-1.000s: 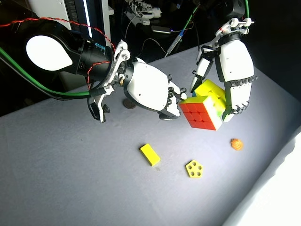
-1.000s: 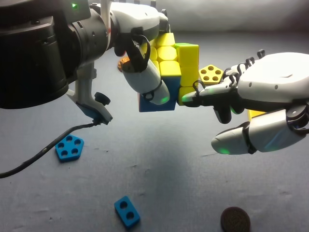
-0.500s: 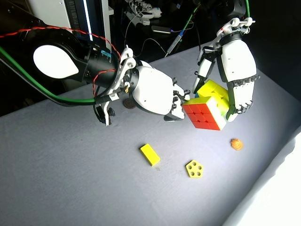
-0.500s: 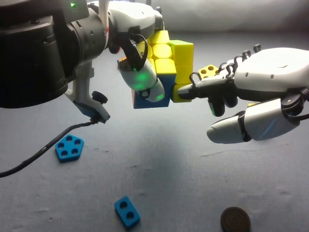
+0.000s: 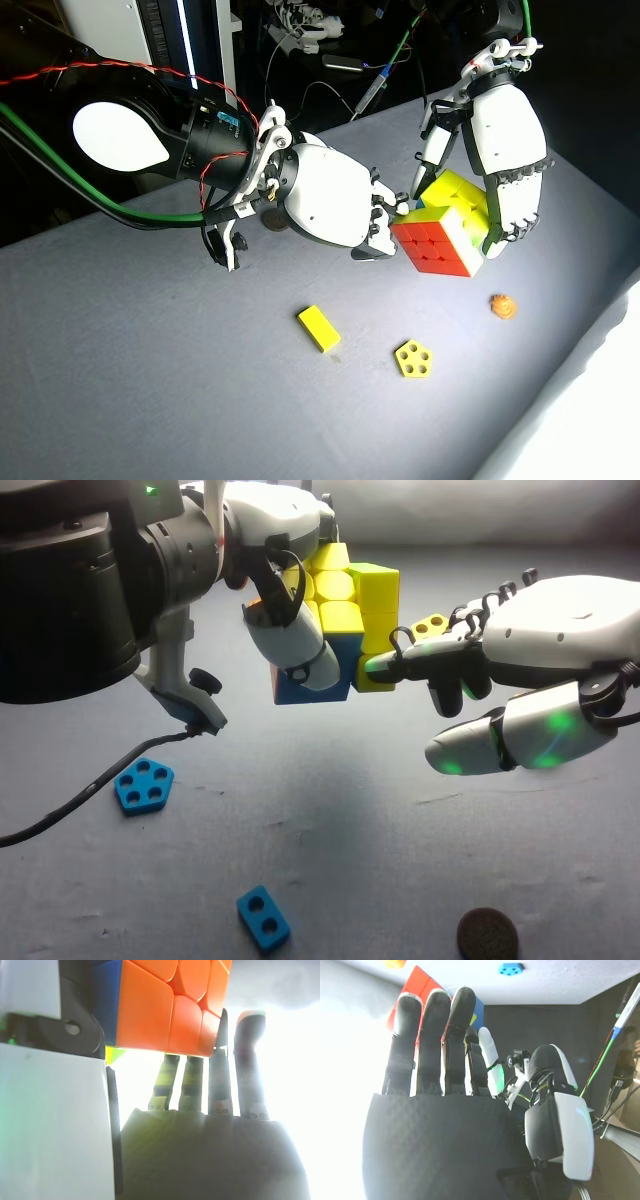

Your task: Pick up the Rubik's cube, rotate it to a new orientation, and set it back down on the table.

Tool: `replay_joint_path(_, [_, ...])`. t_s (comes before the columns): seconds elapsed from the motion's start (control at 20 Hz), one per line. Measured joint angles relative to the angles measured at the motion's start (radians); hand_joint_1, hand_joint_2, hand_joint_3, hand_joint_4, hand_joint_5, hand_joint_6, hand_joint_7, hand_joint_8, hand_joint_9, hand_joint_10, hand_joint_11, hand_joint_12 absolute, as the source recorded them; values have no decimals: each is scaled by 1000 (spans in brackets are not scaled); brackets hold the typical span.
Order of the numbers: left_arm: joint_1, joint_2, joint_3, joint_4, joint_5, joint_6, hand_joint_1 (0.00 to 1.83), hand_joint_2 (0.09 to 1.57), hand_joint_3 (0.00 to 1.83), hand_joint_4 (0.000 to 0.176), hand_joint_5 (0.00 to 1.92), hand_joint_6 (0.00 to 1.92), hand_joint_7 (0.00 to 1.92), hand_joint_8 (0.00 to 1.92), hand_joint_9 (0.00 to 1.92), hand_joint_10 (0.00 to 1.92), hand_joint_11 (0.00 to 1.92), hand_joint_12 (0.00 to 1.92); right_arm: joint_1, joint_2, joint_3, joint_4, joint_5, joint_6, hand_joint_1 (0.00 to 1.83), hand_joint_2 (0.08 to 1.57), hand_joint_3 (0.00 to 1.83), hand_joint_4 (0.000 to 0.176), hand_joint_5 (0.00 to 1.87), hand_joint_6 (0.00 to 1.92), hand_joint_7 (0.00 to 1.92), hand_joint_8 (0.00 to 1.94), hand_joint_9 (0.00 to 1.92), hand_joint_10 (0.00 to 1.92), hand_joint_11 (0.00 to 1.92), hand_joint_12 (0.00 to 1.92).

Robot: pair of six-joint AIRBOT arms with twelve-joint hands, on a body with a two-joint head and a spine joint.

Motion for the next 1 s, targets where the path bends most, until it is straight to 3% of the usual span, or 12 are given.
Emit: replay_joint_path(1.0, [-6,1,0,7,5,-4,1245,1403,0,0,507,1619,410,1906,455,1921,418,1921,-10,-45,40,33,-61,-8,134,1258,1,0,180,3,473,1110,401,1625,226,1921])
